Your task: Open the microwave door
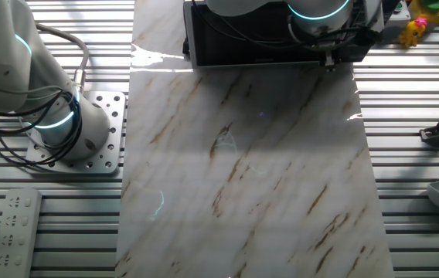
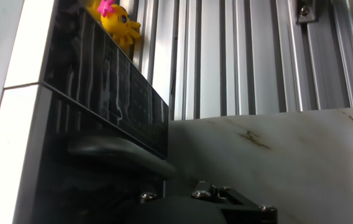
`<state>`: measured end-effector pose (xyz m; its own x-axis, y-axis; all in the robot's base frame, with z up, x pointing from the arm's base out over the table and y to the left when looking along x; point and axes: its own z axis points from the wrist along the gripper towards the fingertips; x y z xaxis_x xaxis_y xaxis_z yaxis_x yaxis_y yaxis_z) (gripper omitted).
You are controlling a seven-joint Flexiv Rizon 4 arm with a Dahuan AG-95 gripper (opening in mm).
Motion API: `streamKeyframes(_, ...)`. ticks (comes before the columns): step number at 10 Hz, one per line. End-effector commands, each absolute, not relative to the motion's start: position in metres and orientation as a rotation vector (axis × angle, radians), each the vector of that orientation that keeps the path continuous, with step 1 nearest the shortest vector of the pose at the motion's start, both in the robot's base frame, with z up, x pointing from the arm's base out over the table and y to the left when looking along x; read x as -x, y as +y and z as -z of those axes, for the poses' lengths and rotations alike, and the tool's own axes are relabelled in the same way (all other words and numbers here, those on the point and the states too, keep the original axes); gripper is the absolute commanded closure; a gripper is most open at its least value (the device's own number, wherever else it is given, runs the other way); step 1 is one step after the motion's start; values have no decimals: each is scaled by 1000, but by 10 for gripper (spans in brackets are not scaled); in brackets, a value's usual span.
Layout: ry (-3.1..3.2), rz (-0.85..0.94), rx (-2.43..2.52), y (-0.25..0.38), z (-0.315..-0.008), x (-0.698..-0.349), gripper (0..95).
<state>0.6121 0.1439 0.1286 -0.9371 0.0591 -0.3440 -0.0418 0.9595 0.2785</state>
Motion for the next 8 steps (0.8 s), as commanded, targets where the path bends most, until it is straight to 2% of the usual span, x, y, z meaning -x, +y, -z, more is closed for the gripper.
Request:
streamKeyframes(1,2752,-394,-11,145,-128,-614,570)
streamKeyframes(8,2759,-391,23,144,-127,-616,570)
